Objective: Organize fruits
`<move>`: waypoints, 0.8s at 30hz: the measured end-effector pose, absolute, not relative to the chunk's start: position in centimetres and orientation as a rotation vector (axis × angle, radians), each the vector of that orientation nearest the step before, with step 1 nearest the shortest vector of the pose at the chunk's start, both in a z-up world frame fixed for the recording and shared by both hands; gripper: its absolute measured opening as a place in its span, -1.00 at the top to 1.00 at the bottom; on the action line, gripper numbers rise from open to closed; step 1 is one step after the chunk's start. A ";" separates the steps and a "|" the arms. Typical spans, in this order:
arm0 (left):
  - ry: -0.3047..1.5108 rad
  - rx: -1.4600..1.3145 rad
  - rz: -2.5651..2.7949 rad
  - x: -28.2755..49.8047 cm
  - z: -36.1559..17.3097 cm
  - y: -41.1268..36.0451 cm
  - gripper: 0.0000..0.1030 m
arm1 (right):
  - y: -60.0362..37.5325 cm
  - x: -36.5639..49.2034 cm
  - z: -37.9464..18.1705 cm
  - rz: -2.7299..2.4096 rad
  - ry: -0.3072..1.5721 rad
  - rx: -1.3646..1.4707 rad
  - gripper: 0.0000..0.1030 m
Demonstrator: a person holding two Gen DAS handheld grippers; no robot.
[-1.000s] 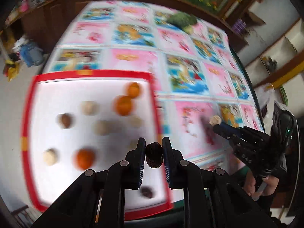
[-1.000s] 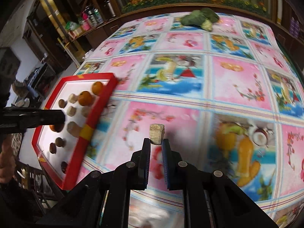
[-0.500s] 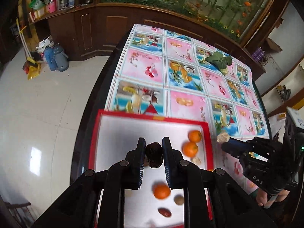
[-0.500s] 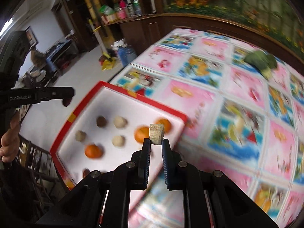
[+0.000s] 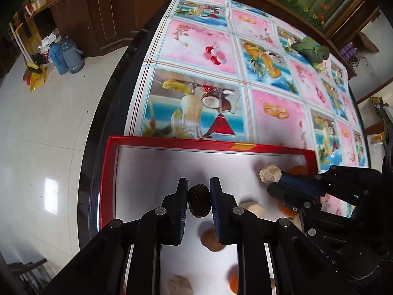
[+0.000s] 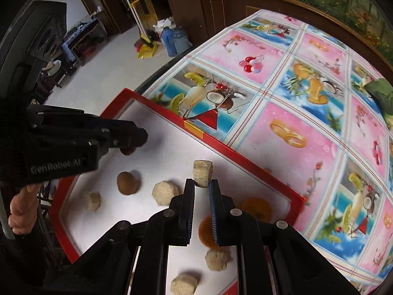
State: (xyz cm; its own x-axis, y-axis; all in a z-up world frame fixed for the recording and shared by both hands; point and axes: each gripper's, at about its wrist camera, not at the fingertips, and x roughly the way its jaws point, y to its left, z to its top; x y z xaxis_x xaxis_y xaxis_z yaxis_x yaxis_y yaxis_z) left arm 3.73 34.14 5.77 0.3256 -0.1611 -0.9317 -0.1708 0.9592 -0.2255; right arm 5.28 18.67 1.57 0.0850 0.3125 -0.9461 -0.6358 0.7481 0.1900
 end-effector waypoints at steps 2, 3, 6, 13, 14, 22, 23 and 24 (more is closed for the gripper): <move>1.251 -0.309 0.006 3.9 5.2 34.2 0.66 | 18.9 5.4 0.8 0.715 1.318 -0.308 0.77; 1.254 -0.307 0.007 4.0 5.0 34.1 0.67 | 19.0 5.5 0.5 0.707 1.321 -0.311 0.77; 1.258 -0.288 0.022 4.4 4.3 33.7 0.66 | 19.1 5.6 -0.1 0.699 1.327 -0.312 0.77; 1.246 -0.258 0.017 4.1 4.6 33.1 0.42 | 18.9 5.9 0.0 0.737 1.340 -0.257 0.66; 1.235 -0.247 0.029 3.8 5.1 32.9 0.33 | 18.6 5.9 0.3 0.740 1.343 -0.235 0.65; 1.015 -0.122 0.045 -5.4 11.4 27.7 -0.78 | 12.8 0.6 7.0 0.608 1.203 -0.157 -0.34; 1.020 -0.119 0.028 -6.7 11.2 26.8 -0.78 | 12.1 -0.4 7.3 0.580 1.194 -0.156 -0.36; 1.022 -0.126 0.019 -7.8 11.0 26.0 -0.78 | 11.2 -1.6 7.6 0.546 1.190 -0.152 -0.36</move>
State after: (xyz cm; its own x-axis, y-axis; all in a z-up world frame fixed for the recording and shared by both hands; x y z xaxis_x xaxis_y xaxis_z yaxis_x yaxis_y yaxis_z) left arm -7.84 25.97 10.99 0.5220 -0.0431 -0.8519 -0.0751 0.9925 -0.0962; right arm -1.63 11.19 7.61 0.2596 0.3232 -0.9100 -0.4791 0.8613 0.1692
